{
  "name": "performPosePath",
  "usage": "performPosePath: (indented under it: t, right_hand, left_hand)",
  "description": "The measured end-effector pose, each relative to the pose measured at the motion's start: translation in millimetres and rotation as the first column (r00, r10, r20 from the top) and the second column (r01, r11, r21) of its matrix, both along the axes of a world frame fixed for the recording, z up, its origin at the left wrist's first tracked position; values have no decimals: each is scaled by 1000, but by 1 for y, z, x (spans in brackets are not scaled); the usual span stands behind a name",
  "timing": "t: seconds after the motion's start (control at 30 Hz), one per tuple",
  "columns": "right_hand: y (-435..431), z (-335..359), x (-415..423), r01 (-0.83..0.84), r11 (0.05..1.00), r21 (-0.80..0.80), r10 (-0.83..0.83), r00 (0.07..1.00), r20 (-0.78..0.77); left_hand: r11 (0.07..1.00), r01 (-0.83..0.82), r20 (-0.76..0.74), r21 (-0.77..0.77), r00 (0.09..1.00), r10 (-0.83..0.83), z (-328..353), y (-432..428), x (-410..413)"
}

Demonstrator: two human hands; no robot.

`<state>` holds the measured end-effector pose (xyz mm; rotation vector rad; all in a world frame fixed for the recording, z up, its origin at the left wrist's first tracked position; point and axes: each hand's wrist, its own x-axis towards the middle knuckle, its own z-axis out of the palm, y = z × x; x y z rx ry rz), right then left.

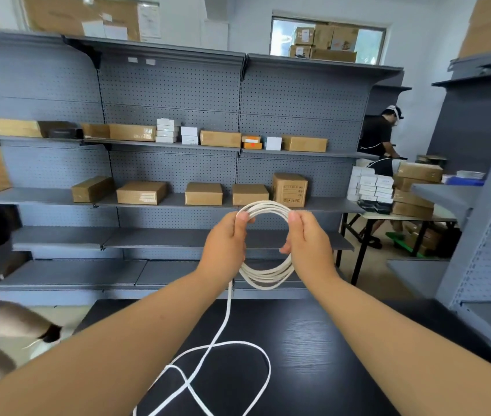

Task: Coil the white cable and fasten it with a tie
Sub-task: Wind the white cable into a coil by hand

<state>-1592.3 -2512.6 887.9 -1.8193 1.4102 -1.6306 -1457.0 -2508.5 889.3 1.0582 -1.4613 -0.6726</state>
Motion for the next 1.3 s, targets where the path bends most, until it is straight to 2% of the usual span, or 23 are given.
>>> performPosePath:
  t: [0.1, 0.2, 0.3, 0.4, 0.53, 0.63, 0.7, 0.87, 1.03, 1.13, 1.3]
  right_hand:
    - [-4, 4, -3, -136, 990, 45, 135, 991, 25]
    - [-9, 12, -3, -227, 970, 80, 224, 973, 54]
    - [-9, 19, 5, -247, 961, 122, 261, 959, -115]
    - [-12, 17, 18, -196, 974, 115, 219, 944, -249]
    - [-17, 12, 32, -98, 994, 37, 105, 947, -303]
    - [-19, 11, 41, -60, 998, -15, 52, 944, -326]
    - [-21, 11, 45, -51, 998, -28, 39, 944, -329]
    - [-24, 12, 53, 18, 998, -55, -29, 977, -211]
    - [-26, 5, 63, 117, 992, -50, -113, 991, 64]
    - [-25, -1, 68, 122, 992, -20, -119, 984, 135]
    - [-17, 1, 60, 2, 1000, 31, -7, 990, 144]
  left_hand:
    - [994, -89, 198, -62, 975, 100, 5, -5, 8]
    - [984, -122, 388, -133, 907, 165, 9, -9, 15]
    - [980, -104, 452, -173, 875, 172, 11, -14, 21]
    - [984, -73, 488, -163, 861, 145, 13, -18, 29]
    - [995, -10, 444, -101, 894, 54, 11, -23, 43]
    - [998, 60, 266, 11, 962, -61, 7, -25, 52]
    - [993, 107, 187, 48, 976, -114, 3, -24, 58]
    - [982, 181, 119, 63, 975, -187, -8, -21, 68]
    - [990, 140, 154, 11, 978, -140, -7, -20, 71]
    - [996, 68, 200, -61, 978, -54, -3, -20, 70]
    - [984, -66, 367, -167, 922, 124, 3, -22, 68]
